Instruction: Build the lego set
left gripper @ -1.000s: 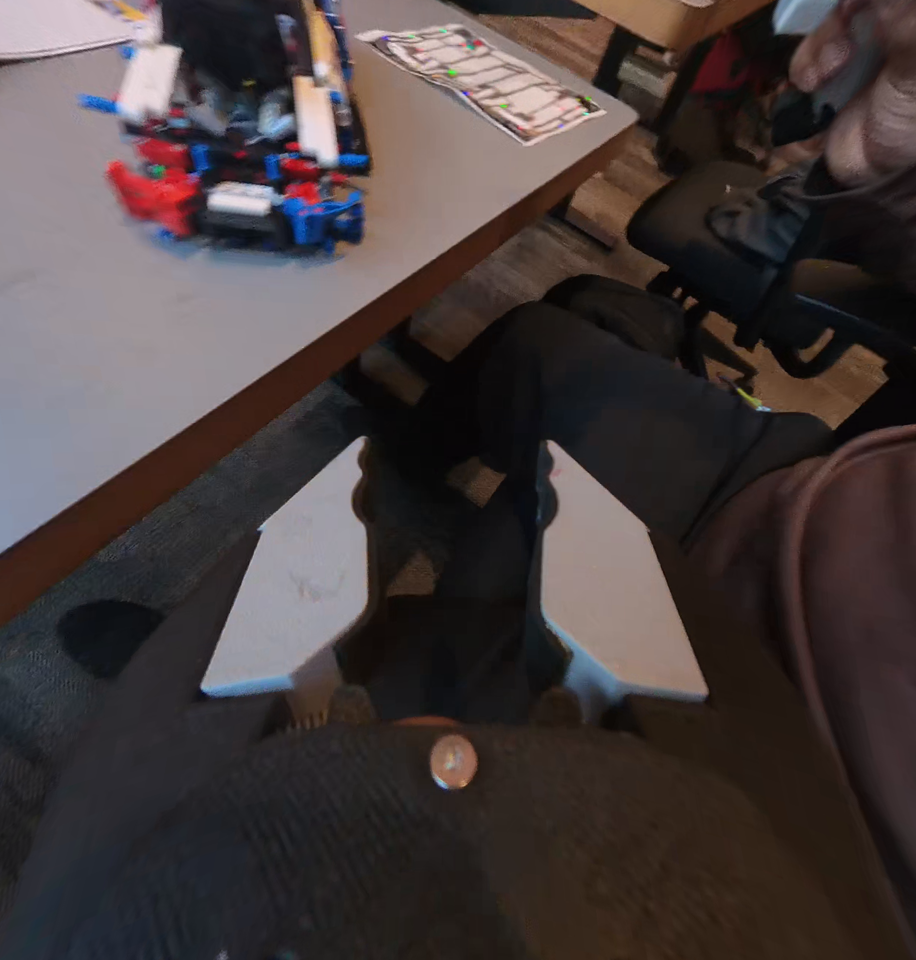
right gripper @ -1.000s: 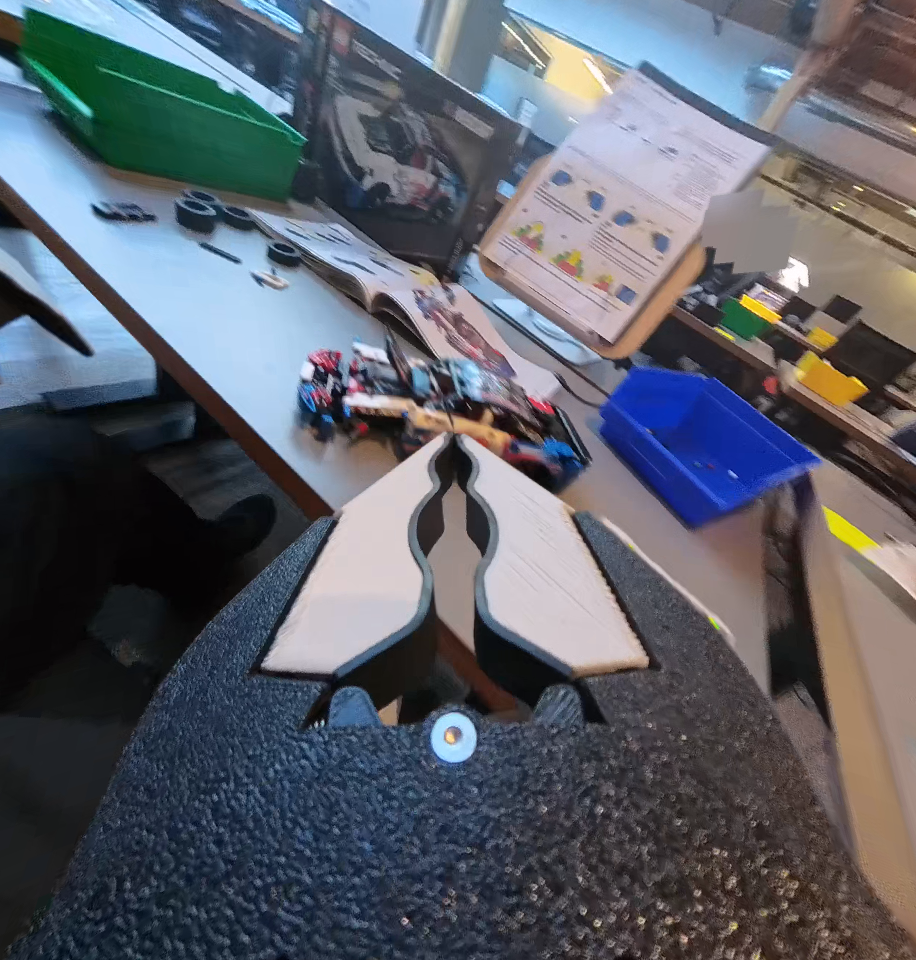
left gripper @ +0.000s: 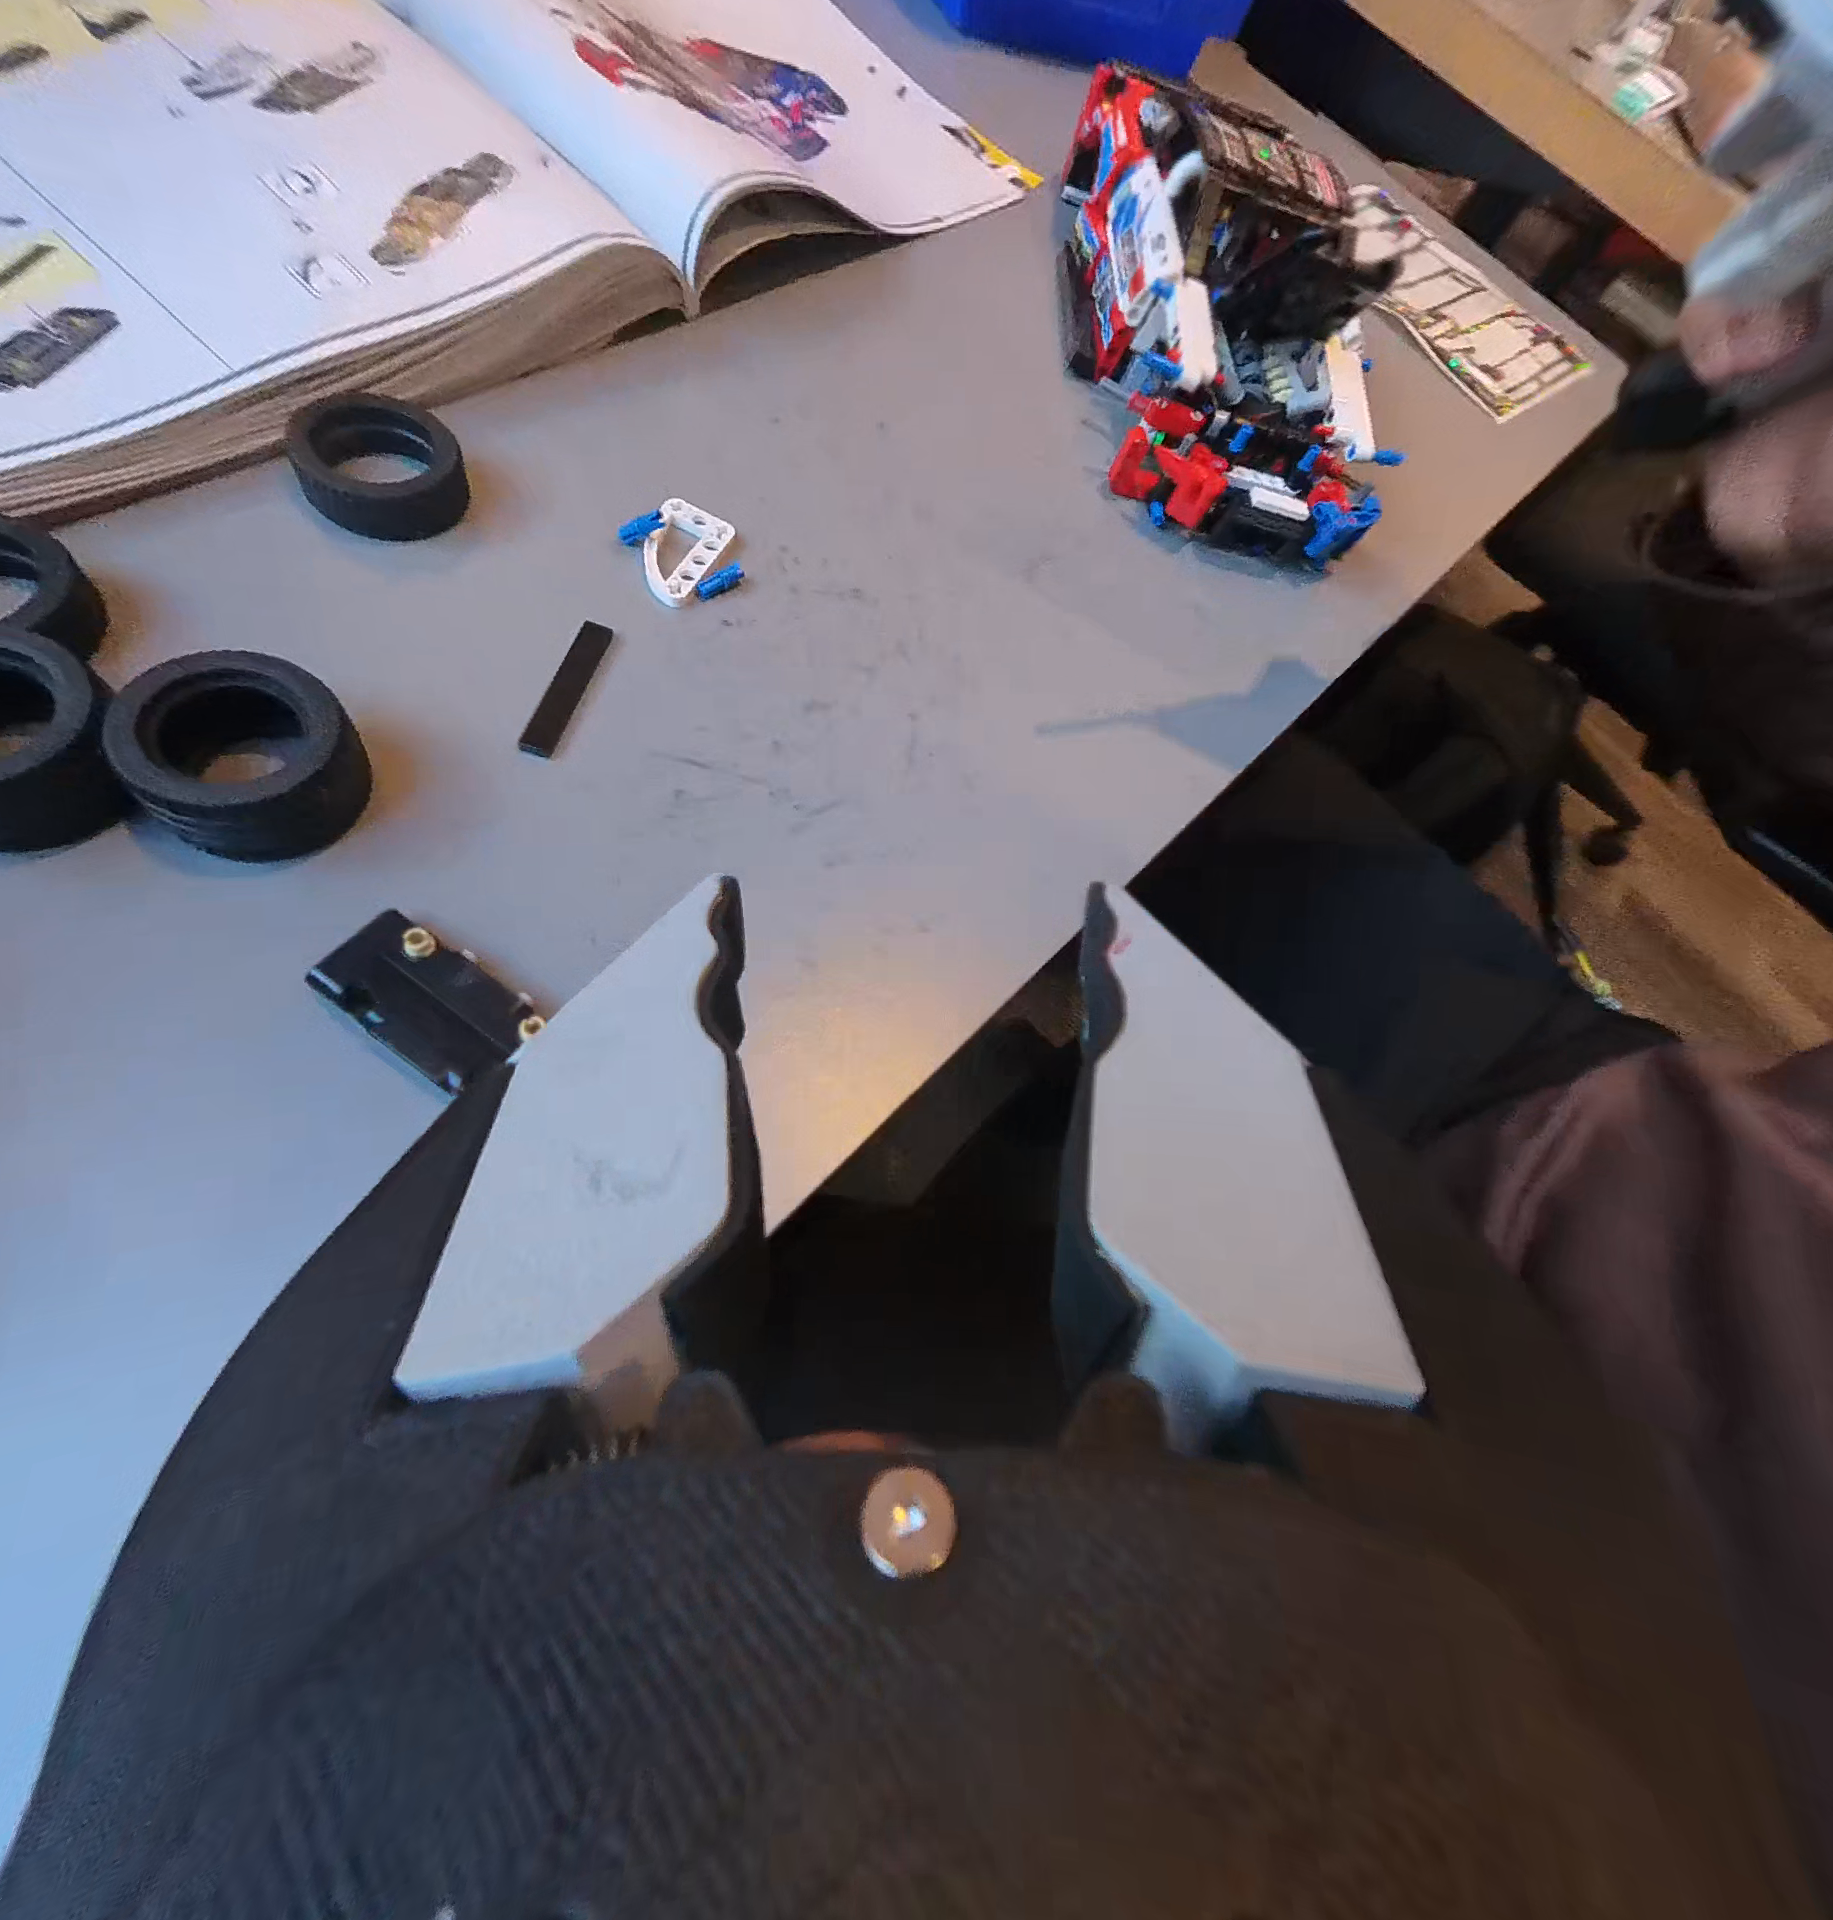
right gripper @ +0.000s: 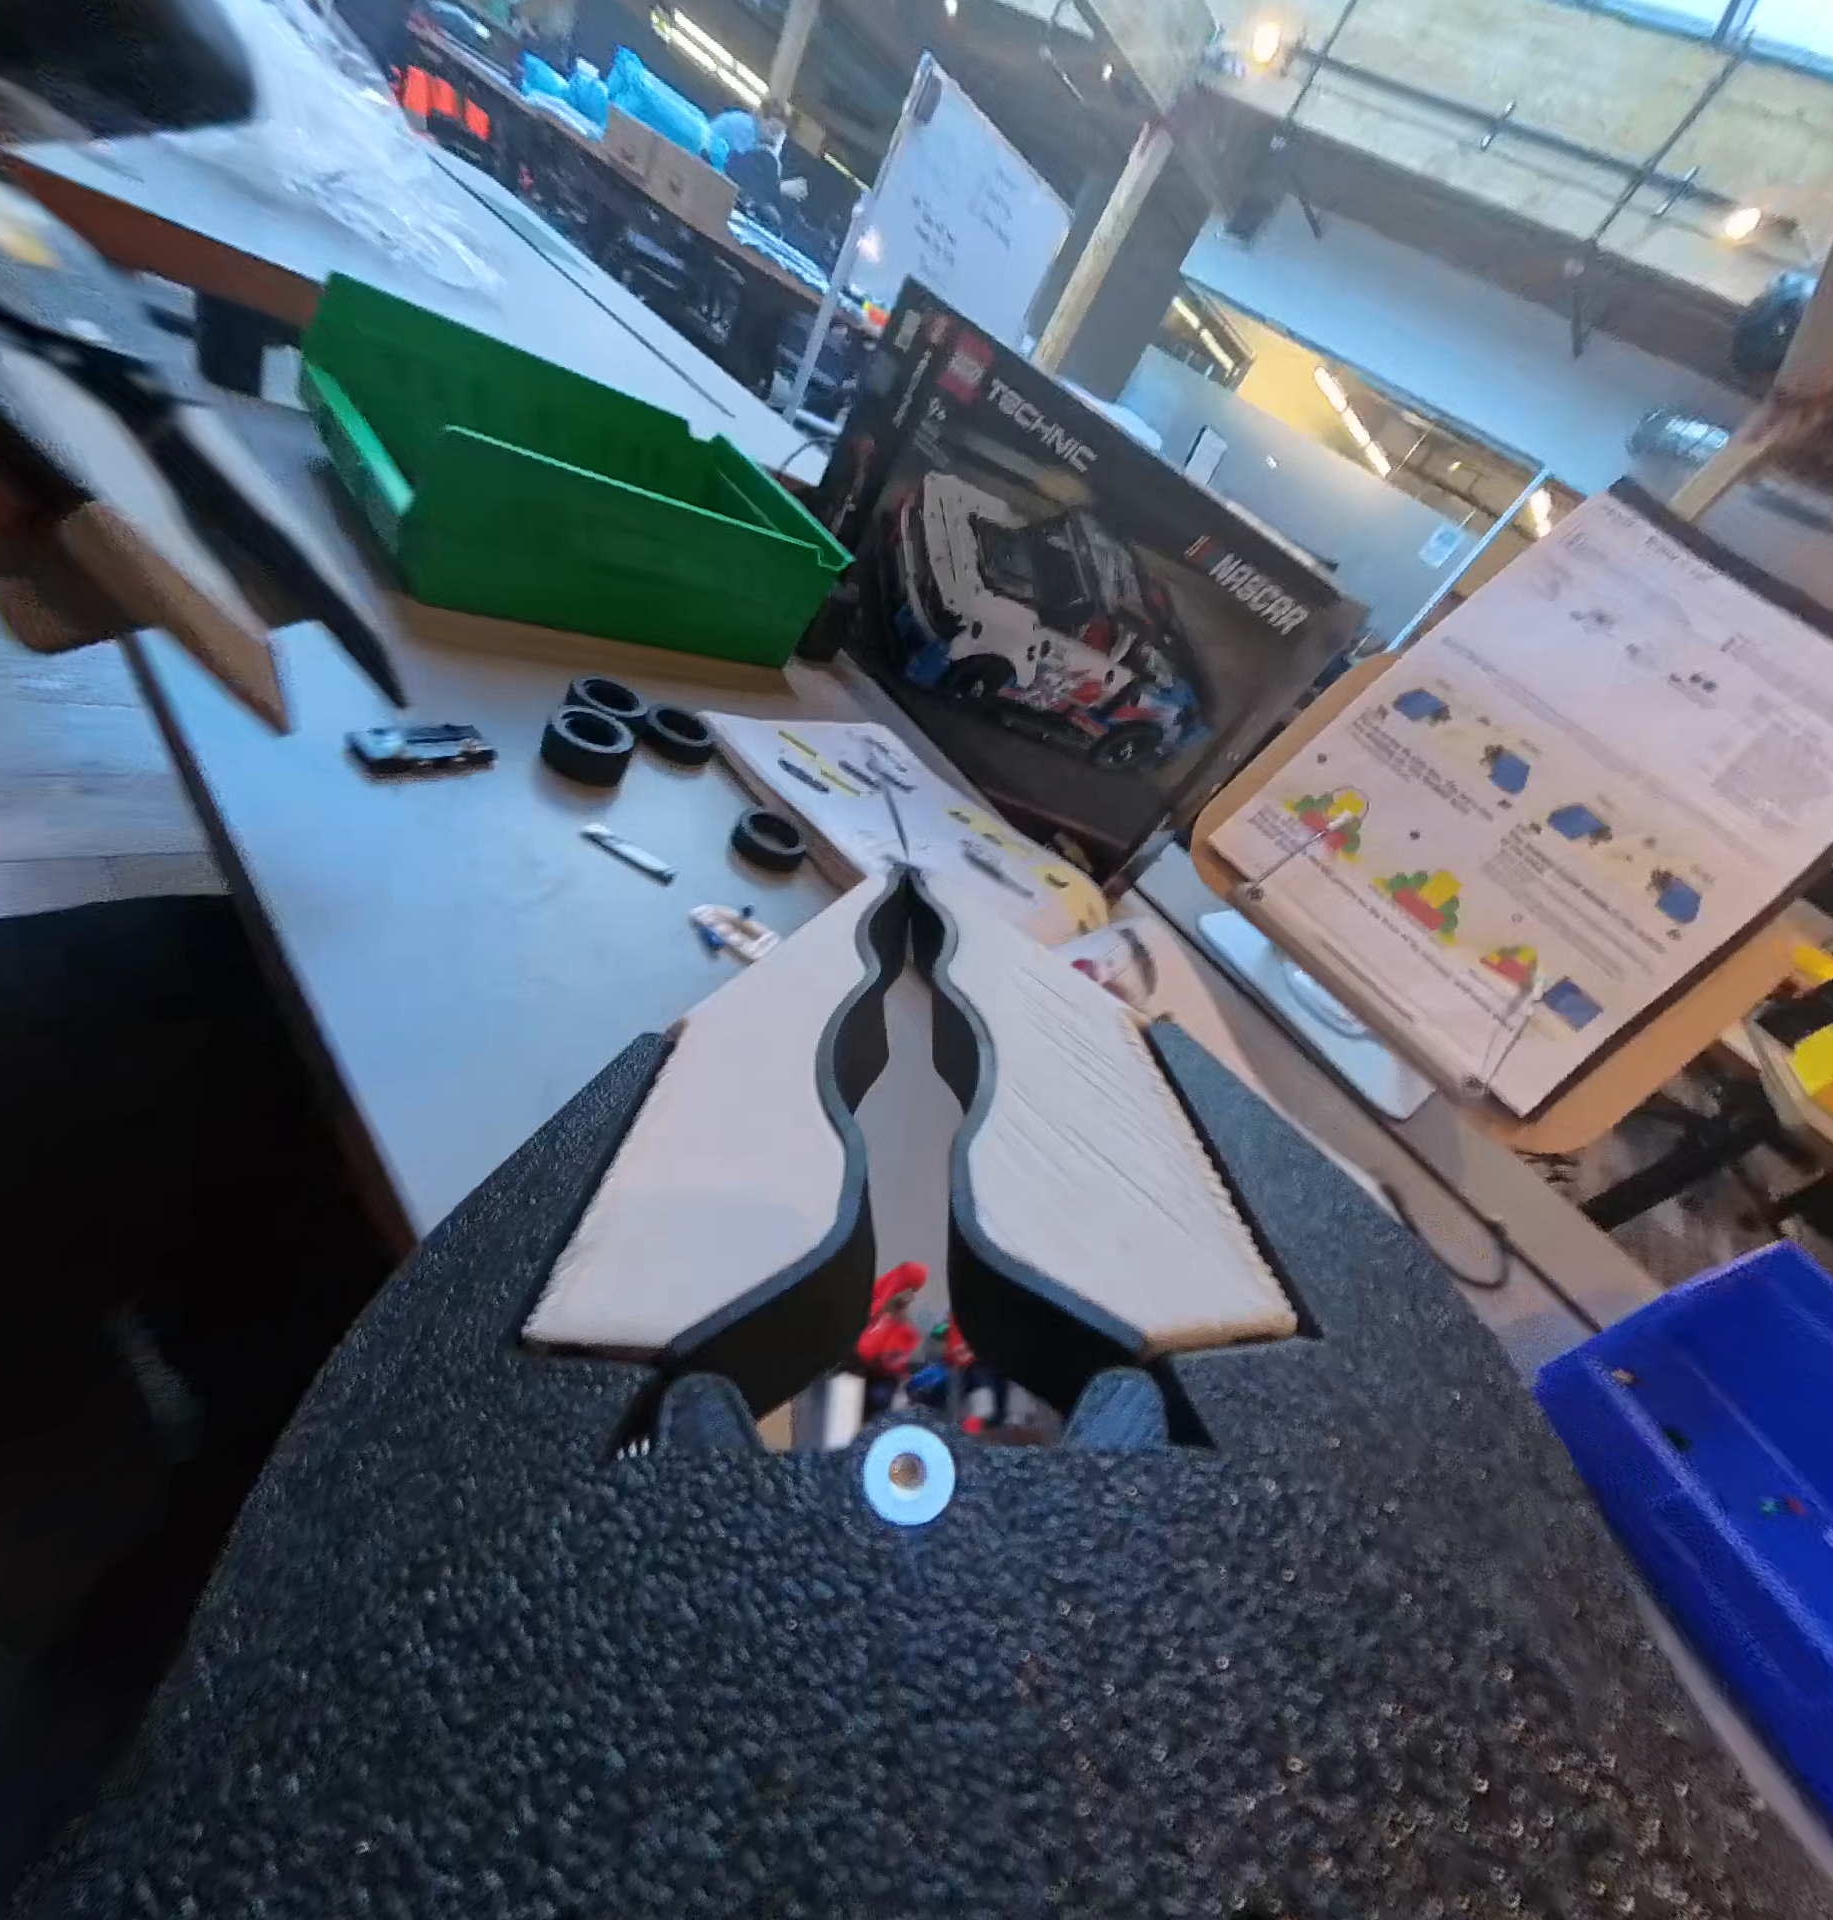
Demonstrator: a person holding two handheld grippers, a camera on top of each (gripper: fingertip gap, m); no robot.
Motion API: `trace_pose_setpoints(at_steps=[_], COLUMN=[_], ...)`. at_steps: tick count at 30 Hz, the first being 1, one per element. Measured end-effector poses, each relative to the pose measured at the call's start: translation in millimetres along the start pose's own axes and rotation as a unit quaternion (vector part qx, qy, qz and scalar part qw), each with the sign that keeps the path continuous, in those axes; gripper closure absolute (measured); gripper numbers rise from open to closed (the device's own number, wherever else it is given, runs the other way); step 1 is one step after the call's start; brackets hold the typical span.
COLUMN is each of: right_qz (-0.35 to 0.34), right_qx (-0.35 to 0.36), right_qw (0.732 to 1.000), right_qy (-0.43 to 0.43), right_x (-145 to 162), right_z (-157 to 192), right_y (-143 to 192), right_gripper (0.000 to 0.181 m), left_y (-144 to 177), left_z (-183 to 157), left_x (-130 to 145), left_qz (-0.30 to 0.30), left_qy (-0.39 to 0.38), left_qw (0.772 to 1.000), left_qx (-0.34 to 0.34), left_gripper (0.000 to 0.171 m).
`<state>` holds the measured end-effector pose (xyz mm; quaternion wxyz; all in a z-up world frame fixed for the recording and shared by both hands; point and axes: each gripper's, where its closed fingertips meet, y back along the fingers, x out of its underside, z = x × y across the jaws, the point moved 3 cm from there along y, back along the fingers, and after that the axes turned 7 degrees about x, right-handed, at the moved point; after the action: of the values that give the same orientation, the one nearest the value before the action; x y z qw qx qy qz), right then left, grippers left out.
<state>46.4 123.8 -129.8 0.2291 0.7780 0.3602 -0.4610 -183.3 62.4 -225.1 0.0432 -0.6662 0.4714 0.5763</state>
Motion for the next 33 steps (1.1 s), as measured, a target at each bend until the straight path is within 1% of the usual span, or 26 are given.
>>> trace_pose_setpoints(at_steps=[2, 4, 5, 8, 10, 11, 13, 16, 17, 18, 20, 22, 25, 26, 27, 30, 31, 33], right_qz=[0.021, 0.042, 0.048, 0.060, 0.067, 0.073, 0.085, 0.079, 0.075, 0.070, 0.063, 0.063, 0.065, 0.071, 0.076, 0.087, 0.088, 0.089], right_qx=[-0.007, -0.014, -0.016, -0.025, -0.024, -0.019, -0.003, 0.011, 0.009, 0.004, -0.012, -0.020, -0.031, -0.035, -0.039, -0.058, -0.060, -0.063], right_qw=[1.000, 0.999, 0.999, 0.998, 0.997, 0.997, 0.996, 0.997, 0.997, 0.998, 0.998, 0.997, 0.997, 0.997, 0.996, 0.995, 0.994, 0.994], right_qy=[-0.001, 0.000, -0.002, -0.024, -0.034, -0.034, -0.020, 0.006, 0.010, 0.011, 0.017, 0.028, 0.008, -0.002, -0.008, 0.007, 0.017, 0.026], right_x=[4, 8, 9, 12, 14, 17, 22, 26, 27, 28, 30, 33, 39, 41, 43, 48, 50, 52], right_z=[16, 32, 39, 58, 65, 66, 65, 65, 65, 66, 67, 63, 52, 49, 46, 46, 49, 54], right_y=[12, 26, 32, 46, 48, 45, 34, 2, -11, -24, -48, -70, -95, -101, -105, -111, -111, -110], right_gripper=[0.181, 0.181, 0.181, 0.181, 0.181, 0.181, 0.181, 0.181, 0.181, 0.181, 0.181, 0.181, 0.181, 0.181, 0.181, 0.181, 0.181, 0.181], left_y=[-1, -3, -5, -23, -37, -43, -53, -69, -74, -77, -77, -76, -76, -75, -74, -68, -69, -70], left_z=[8, 27, 35, 50, 61, 71, 92, 103, 102, 98, 87, 67, 46, 45, 47, 64, 65, 70], left_x=[-6, -13, -17, -24, -27, -29, -30, -21, -17, -19, -16, -11, -3, -4, -6, -25, -28, -25], left_qz=[0.012, 0.011, 0.014, 0.038, 0.066, 0.080, 0.116, 0.177, 0.191, 0.183, 0.193, 0.198, 0.200, 0.201, 0.197, 0.149, 0.140, 0.153], left_qy=[-0.008, -0.036, -0.040, -0.030, -0.039, -0.046, -0.046, -0.049, -0.050, -0.051, -0.026, -0.005, -0.009, -0.008, -0.013, -0.038, -0.033, -0.039], left_qw=[1.000, 0.999, 0.999, 0.999, 0.997, 0.996, 0.992, 0.983, 0.980, 0.982, 0.980, 0.976, 0.970, 0.969, 0.972, 0.987, 0.989, 0.987], left_qx=[0.013, -0.015, -0.018, 0.007, 0.020, 0.006, -0.024, -0.023, -0.013, -0.002, 0.031, 0.086, 0.139, 0.141, 0.130, 0.049, 0.042, 0.016], left_gripper=[0.105, 0.106, 0.105, 0.098, 0.099, 0.102, 0.115, 0.124, 0.123, 0.126, 0.127, 0.122, 0.122, 0.120, 0.120, 0.121, 0.121, 0.121])
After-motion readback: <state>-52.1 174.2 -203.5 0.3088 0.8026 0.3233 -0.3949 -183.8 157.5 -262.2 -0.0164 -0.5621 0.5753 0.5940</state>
